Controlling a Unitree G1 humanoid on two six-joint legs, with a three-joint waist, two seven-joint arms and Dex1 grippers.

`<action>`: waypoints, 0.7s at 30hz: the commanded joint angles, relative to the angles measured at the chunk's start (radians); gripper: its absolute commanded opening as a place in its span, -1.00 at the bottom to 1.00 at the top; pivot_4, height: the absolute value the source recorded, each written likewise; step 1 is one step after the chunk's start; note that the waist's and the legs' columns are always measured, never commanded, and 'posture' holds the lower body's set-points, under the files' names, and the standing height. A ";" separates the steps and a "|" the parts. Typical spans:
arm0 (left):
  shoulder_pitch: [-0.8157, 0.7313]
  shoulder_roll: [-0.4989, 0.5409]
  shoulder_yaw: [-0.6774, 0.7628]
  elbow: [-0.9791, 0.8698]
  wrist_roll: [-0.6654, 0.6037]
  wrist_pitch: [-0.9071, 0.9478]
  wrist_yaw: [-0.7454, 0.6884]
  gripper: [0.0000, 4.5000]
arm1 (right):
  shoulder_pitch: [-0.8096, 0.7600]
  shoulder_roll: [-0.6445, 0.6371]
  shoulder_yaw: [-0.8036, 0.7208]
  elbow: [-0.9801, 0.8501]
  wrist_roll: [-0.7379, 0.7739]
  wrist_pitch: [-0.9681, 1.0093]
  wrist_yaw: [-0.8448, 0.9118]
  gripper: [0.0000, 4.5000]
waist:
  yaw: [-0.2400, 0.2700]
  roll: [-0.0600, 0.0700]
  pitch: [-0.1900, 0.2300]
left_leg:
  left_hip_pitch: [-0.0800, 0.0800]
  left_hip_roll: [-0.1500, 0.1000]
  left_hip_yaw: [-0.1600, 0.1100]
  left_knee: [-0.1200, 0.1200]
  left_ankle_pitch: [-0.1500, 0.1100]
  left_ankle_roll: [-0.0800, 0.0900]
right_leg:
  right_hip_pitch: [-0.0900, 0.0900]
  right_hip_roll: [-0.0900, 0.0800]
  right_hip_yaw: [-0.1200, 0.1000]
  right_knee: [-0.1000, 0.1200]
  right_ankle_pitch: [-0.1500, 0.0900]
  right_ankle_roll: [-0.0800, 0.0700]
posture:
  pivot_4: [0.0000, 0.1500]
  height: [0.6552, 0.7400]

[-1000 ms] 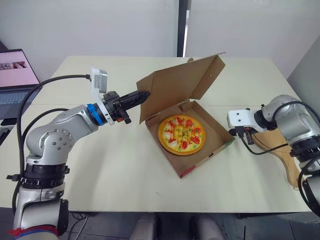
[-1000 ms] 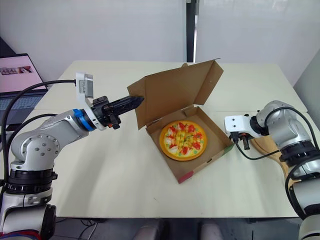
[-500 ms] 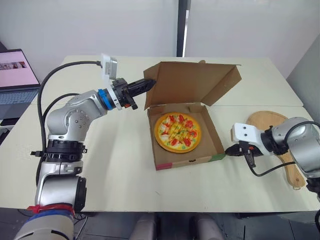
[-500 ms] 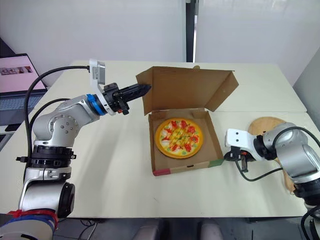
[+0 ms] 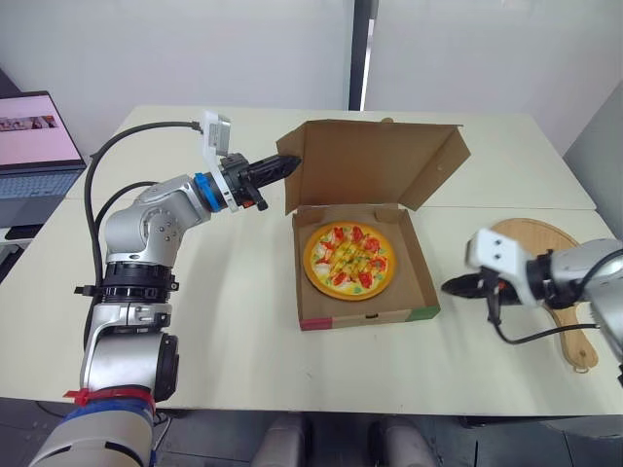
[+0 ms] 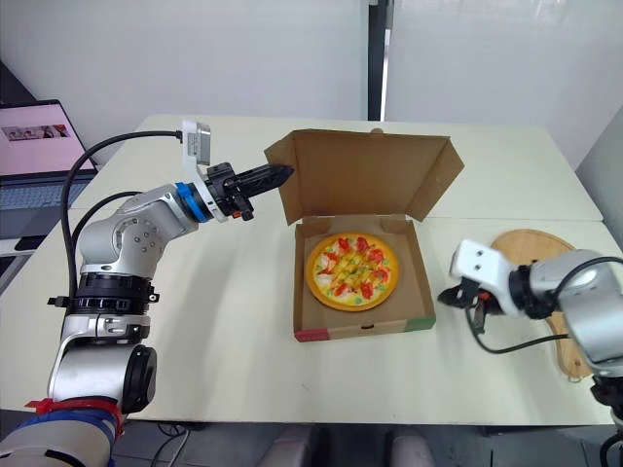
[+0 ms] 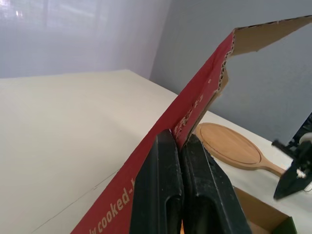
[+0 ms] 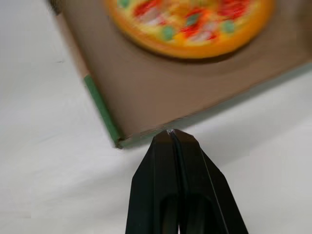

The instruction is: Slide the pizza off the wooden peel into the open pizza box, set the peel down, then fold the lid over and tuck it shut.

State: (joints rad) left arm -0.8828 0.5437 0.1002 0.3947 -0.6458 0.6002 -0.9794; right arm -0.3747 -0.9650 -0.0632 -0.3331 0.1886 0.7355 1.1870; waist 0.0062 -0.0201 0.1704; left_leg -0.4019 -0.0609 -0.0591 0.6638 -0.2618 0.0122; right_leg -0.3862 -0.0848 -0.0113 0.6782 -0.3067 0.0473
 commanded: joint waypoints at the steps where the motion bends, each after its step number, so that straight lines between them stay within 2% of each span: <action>1: -0.035 -0.003 0.015 -0.006 0.014 -0.021 -0.027 -1.00 | -0.087 0.092 -0.109 0.058 0.037 0.010 -0.159 -0.44 | -0.002 -0.001 0.001 | 0.000 0.000 0.000 0.000 0.000 0.000 | 0.000 0.000 0.000 0.000 0.000 0.000 | 1.00 0.72; 8: -0.043 -0.012 0.021 0.005 0.035 -0.029 -0.043 -1.00 | -0.232 0.291 -0.131 0.180 0.036 0.028 -0.439 0.57 | -0.008 -0.001 0.001 | 0.000 0.000 0.000 -0.001 0.001 -0.001 | -0.002 0.000 0.000 0.002 0.000 0.000 | 1.00 0.72; 11: -0.045 -0.017 0.023 0.007 0.043 -0.030 -0.048 -1.00 | -0.293 0.352 -0.121 0.245 0.045 0.039 -0.508 0.57 | -0.008 -0.001 0.001 | -0.001 -0.001 0.001 -0.001 0.001 -0.001 | -0.002 0.000 0.000 0.002 0.000 0.000 | 1.00 0.72; 16: -0.048 -0.020 0.025 0.011 0.052 -0.030 -0.054 -1.00 | -0.344 0.386 -0.111 0.274 0.075 0.027 -0.522 0.57 | -0.007 -0.001 0.001 | -0.001 -0.001 0.000 -0.001 0.001 -0.001 | -0.003 0.000 0.000 0.002 0.000 0.000 | 1.00 0.72; 19: -0.048 -0.022 0.026 0.012 0.056 -0.029 -0.055 -1.00 | -0.363 0.391 -0.104 0.288 0.085 0.016 -0.529 0.32 | -0.009 -0.001 0.001 | -0.001 -0.001 0.000 -0.001 0.001 -0.001 | -0.003 0.000 0.000 0.002 0.000 0.000 | 1.00 0.72; 21: -0.048 -0.023 0.026 0.013 0.058 -0.031 -0.056 -1.00 | -0.371 0.393 -0.100 0.295 0.089 0.010 -0.530 0.01 | -0.009 -0.001 0.001 | -0.001 -0.001 0.000 -0.001 0.001 -0.001 | -0.003 0.000 0.000 0.002 0.000 0.000 | 1.00 0.72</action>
State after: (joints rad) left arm -0.9059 0.5231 0.1154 0.4166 -0.5900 0.5800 -1.0197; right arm -0.7201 -0.5703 -0.1542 -0.0221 0.2606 0.7699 0.6658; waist -0.0029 -0.0215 0.1712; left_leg -0.4023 -0.0617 -0.0586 0.6629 -0.2612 0.0113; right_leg -0.3889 -0.0849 -0.0110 0.6807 -0.3067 0.0472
